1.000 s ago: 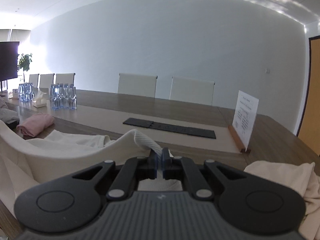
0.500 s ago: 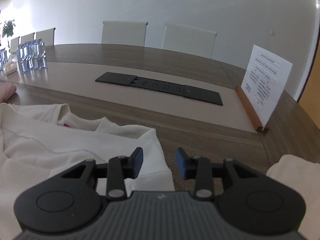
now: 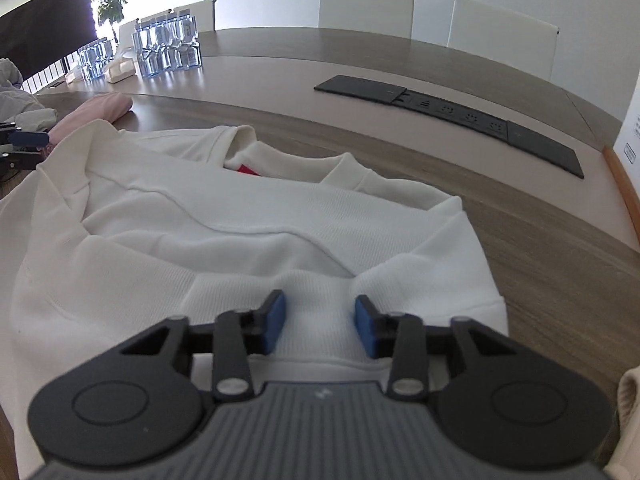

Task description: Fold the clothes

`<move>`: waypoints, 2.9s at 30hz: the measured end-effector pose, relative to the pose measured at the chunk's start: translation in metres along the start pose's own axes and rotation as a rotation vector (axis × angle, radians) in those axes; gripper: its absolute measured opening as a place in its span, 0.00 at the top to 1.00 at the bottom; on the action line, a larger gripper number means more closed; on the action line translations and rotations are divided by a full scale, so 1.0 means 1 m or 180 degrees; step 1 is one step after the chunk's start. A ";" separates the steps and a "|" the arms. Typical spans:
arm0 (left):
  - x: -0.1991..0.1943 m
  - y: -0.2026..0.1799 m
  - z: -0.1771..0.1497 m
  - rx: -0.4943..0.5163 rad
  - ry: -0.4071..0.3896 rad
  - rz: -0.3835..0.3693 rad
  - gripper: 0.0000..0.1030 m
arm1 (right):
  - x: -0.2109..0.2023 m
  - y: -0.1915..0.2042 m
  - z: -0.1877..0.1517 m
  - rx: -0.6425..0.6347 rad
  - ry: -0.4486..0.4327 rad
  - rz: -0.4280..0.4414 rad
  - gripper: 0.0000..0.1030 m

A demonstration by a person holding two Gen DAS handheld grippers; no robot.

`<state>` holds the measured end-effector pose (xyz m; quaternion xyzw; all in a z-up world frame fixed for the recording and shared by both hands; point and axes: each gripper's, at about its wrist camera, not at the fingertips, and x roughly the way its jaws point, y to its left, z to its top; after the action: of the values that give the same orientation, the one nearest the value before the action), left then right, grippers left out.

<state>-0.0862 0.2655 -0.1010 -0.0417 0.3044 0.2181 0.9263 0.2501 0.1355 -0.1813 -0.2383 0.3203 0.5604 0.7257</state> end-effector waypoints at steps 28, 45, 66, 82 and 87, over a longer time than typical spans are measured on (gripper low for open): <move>0.078 0.030 0.005 -0.0653 0.0637 0.0460 0.43 | 0.008 -0.156 -0.036 0.1225 -0.0353 -0.0039 0.58; -0.021 0.036 0.076 -0.0382 -0.0484 0.0738 0.91 | -0.117 -0.104 0.031 0.0719 -0.1740 -0.0795 0.85; -0.058 0.045 -0.050 -0.0977 0.0256 0.0119 0.48 | -0.153 -0.083 -0.186 0.2362 -0.1351 0.0325 0.41; -0.077 0.020 -0.086 -0.0991 0.0117 0.0345 0.92 | -0.163 -0.031 -0.239 0.2596 -0.1562 -0.0494 0.99; -0.078 0.023 -0.090 -0.0904 0.0168 0.0261 0.89 | -0.168 -0.021 -0.229 0.2330 -0.1521 -0.0691 0.95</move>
<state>-0.2017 0.2380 -0.1275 -0.1655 0.2962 0.2954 0.8931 0.1975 -0.1421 -0.2147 0.1379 0.2940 0.3700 0.8704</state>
